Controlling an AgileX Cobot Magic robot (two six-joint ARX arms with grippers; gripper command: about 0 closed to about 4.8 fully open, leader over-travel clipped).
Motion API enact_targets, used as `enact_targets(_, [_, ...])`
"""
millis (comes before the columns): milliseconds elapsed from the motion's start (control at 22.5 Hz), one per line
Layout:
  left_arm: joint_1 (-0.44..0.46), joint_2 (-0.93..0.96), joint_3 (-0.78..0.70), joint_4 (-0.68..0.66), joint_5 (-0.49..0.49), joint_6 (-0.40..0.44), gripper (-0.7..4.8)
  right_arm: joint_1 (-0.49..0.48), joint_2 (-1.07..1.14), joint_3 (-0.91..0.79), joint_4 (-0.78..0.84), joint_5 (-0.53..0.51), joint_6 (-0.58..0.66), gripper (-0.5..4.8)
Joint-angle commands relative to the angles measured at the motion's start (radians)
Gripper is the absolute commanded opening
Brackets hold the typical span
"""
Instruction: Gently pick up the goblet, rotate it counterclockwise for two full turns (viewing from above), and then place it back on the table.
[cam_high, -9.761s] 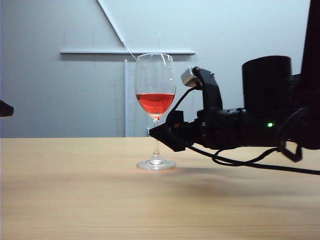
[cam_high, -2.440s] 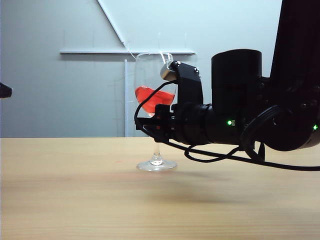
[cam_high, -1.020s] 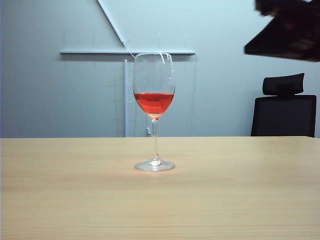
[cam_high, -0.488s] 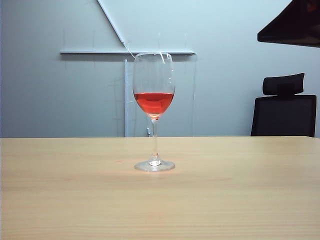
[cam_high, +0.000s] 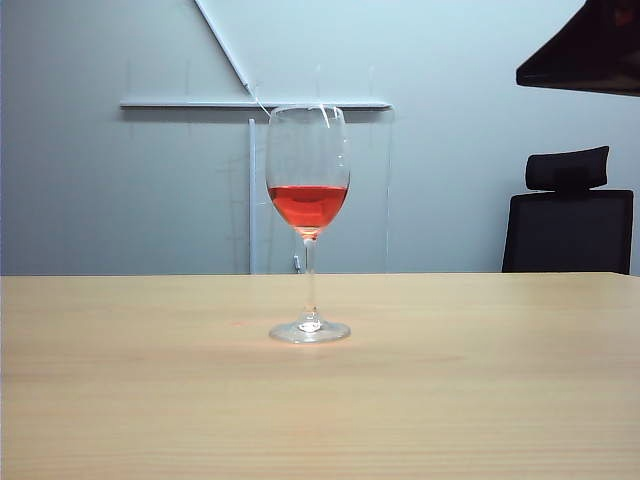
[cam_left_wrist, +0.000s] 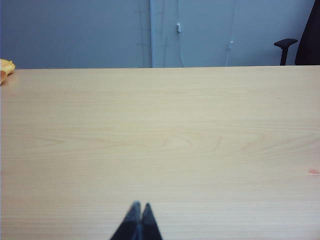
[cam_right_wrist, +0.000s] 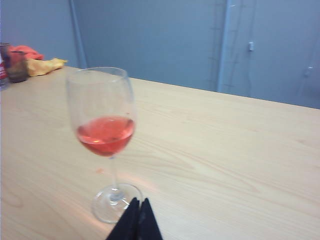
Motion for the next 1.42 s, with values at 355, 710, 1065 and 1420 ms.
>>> enact_targets(355, [0.000, 0.000, 0.003, 0.012, 0.003, 0.000, -0.05, -0.319, -0.280, -0.013, -0.266, -0.185, -0.046, -0.08])
enact_targets(710, [-0.001, 0.000, 0.003, 0.012, 0.003, 0.000, -0.05, -0.536, -0.575, -0.160, -0.265, -0.206, 0.041, -0.08])
enact_targets(1065, [-0.001, 0.000, 0.003, 0.012, 0.002, 0.000, -0.05, -0.641, -0.599, -0.190, -0.298, -0.261, 0.059, -0.08])
enact_targets(1420, [-0.001, 0.000, 0.003, 0.012, 0.003, 0.000, -0.05, -0.666, -0.599, -0.190, -0.305, -0.242, 0.051, -0.08])
